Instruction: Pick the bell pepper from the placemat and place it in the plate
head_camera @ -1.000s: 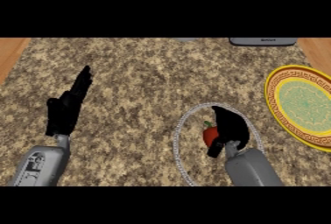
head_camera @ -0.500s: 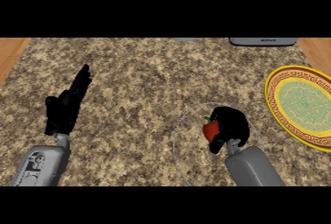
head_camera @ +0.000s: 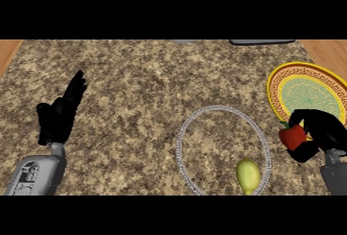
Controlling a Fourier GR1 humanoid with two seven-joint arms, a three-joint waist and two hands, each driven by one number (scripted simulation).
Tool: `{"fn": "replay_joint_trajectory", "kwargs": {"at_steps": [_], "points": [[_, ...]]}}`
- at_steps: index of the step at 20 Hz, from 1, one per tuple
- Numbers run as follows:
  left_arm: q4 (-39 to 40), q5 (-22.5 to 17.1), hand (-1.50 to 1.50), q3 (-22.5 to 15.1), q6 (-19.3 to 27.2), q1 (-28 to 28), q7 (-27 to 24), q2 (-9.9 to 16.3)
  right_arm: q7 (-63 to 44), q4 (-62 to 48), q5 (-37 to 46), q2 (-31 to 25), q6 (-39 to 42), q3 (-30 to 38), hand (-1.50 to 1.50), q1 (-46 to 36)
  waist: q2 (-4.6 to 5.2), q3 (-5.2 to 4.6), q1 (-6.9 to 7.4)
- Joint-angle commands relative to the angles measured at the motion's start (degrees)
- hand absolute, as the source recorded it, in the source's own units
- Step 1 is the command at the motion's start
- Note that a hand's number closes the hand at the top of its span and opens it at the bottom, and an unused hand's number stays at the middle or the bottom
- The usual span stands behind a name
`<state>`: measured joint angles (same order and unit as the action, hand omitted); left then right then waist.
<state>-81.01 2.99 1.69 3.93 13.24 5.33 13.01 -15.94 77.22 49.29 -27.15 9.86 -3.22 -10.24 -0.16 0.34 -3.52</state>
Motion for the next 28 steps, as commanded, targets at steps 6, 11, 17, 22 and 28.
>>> {"fn": "replay_joint_trajectory", "kwargs": {"at_steps": [6, 11, 17, 22, 28], "points": [[-1.1, -0.7, 0.0, 1.0, 0.3, -2.2, -0.2, 0.1, 32.4, -5.5, -16.9, -18.7, -4.1, 21.5, 1.5, 0.5, -0.45, 0.48, -1.01], [-1.7, -0.1, 0.0, 0.4, 0.1, -0.5, -0.2, 0.3, 51.4, -13.5, -25.9, -24.5, -1.0, 29.9, 1.5, -0.1, 0.2, 0.45, 0.62], [-2.4, 0.3, 0.0, -2.4, -1.5, 0.3, 0.2, -1.0, 70.6, -30.6, -30.8, -30.6, 8.3, 33.7, 1.5, -1.2, 0.79, 0.08, 4.28], [1.6, 0.5, 0.0, -2.1, -2.2, 4.0, 0.1, -1.2, 72.4, -40.0, -27.1, -31.5, 11.6, 27.2, 1.5, -9.9, 0.91, -0.14, 5.49], [-1.2, 0.2, 0.0, -1.4, -2.3, 3.7, 2.1, -0.8, 72.5, -44.7, -23.1, -26.6, 8.4, 21.0, 1.5, -16.9, 0.64, -0.2, 5.43]]}}
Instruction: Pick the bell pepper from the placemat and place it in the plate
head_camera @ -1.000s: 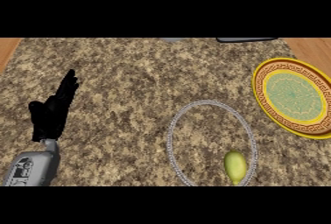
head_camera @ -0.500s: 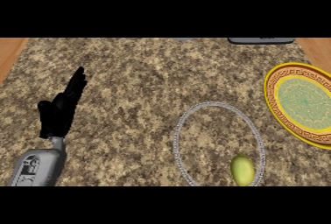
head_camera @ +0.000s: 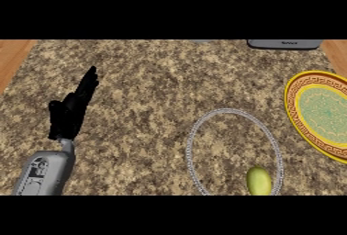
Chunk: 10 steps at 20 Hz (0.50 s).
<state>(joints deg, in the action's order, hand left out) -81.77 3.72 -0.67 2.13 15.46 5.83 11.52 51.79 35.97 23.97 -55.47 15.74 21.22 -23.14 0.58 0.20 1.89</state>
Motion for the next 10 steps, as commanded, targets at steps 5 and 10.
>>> {"fn": "replay_joint_trajectory", "kwargs": {"at_steps": [5, 10], "points": [[3.6, 1.0, 0.0, 0.7, 0.8, 3.8, 1.3, -0.8, -1.9, -4.8, 9.1, 7.1, -5.6, -9.5, 1.5, -11.9, 0.0, -0.13, -0.2], [3.3, 1.0, 0.0, 0.7, 0.3, 4.2, 1.9, -0.9, -3.1, -10.3, 16.5, 12.5, -15.4, -14.0, 1.5, -12.2, 0.05, -0.1, -0.31]]}}
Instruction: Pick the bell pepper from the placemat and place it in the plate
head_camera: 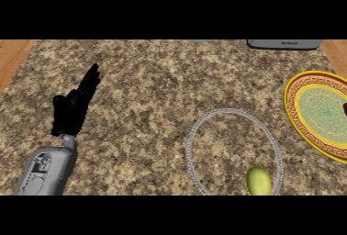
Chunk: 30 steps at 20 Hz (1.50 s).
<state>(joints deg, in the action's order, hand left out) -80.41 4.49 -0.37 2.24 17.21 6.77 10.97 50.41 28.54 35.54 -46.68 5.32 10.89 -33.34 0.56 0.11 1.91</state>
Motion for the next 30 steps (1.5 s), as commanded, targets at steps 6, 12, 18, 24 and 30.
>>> {"fn": "replay_joint_trajectory", "kwargs": {"at_steps": [6, 12, 18, 24, 30], "points": [[-0.1, 0.2, 0.0, 0.3, -0.7, -1.7, -1.8, -0.3, -4.1, -13.1, 3.1, 7.5, 0.7, -1.6, -1.5, -5.9, 0.07, 0.02, -0.21], [-0.3, 0.8, 0.0, 0.1, -0.3, -2.8, -2.9, -1.2, 1.1, -17.7, 1.4, 8.6, 2.7, 0.6, -1.5, -6.8, 0.13, 0.06, -0.29], [-0.3, 0.3, 0.0, 0.9, -1.6, -2.4, -2.0, 0.2, 1.2, -19.7, -8.6, 7.7, 11.8, 9.7, -1.5, -9.0, 0.08, 0.06, -0.74], [-3.1, -0.3, 0.0, 0.7, -2.1, -2.9, -0.4, 0.1, -3.9, -23.5, -15.8, -4.1, 18.9, 17.2, -1.5, -8.7, 0.39, 0.23, 0.06], [-0.9, 1.2, 0.0, 0.6, 0.0, -0.8, -1.1, -1.2, -3.8, -23.9, -19.3, -10.7, 24.8, 20.5, -1.5, -4.4, 0.87, 0.41, -0.38]]}}
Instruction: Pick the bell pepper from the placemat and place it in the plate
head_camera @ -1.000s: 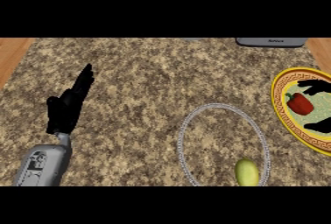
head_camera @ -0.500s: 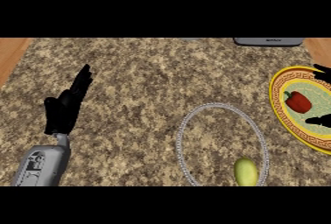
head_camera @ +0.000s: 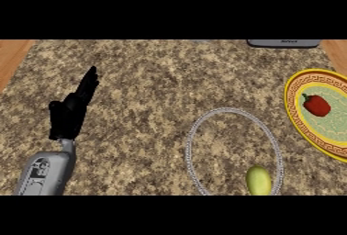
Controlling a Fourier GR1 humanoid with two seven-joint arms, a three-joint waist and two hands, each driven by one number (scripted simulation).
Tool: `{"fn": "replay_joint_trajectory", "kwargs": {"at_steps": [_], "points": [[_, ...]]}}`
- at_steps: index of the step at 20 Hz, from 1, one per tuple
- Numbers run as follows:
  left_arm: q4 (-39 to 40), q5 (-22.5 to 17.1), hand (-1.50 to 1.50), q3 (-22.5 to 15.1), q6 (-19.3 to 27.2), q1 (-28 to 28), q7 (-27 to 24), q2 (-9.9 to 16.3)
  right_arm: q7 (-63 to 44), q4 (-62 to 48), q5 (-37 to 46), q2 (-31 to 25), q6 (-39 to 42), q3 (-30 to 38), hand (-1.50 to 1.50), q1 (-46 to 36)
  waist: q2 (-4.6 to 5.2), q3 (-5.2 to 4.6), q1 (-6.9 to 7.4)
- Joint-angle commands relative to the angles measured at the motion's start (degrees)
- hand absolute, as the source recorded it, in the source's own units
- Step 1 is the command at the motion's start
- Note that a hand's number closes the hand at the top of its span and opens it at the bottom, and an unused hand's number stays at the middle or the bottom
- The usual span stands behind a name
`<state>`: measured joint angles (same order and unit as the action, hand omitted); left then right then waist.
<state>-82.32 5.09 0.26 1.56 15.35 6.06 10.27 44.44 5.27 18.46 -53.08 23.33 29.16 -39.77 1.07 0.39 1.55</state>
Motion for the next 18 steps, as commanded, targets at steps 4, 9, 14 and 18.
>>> {"fn": "replay_joint_trajectory", "kwargs": {"at_steps": [4, 9, 14, 18], "points": [[-1.3, -0.8, 0.0, 0.2, -0.5, 0.5, 0.9, -0.1, 2.3, -0.3, -2.7, -6.9, 9.6, 2.6, -1.5, 5.1, 0.25, 0.37, 0.44], [1.8, 0.4, 0.0, 0.5, 0.9, 1.0, -1.1, -0.7, 3.8, 1.7, -2.5, -7.2, 11.4, 2.0, -1.5, 7.3, 0.52, 0.4, -0.18], [0.6, -0.2, 0.0, 0.6, -0.3, 0.3, -0.8, 0.1, 3.0, 2.0, -3.7, -6.7, 10.9, 2.9, -1.5, 8.7, 0.48, 0.55, 0.56], [0.2, -0.4, 0.0, 0.1, -1.0, -0.2, -0.9, 0.1, 1.4, 2.5, -4.5, -7.5, 10.4, 3.6, -1.5, 9.0, 0.51, 0.6, 1.16]]}}
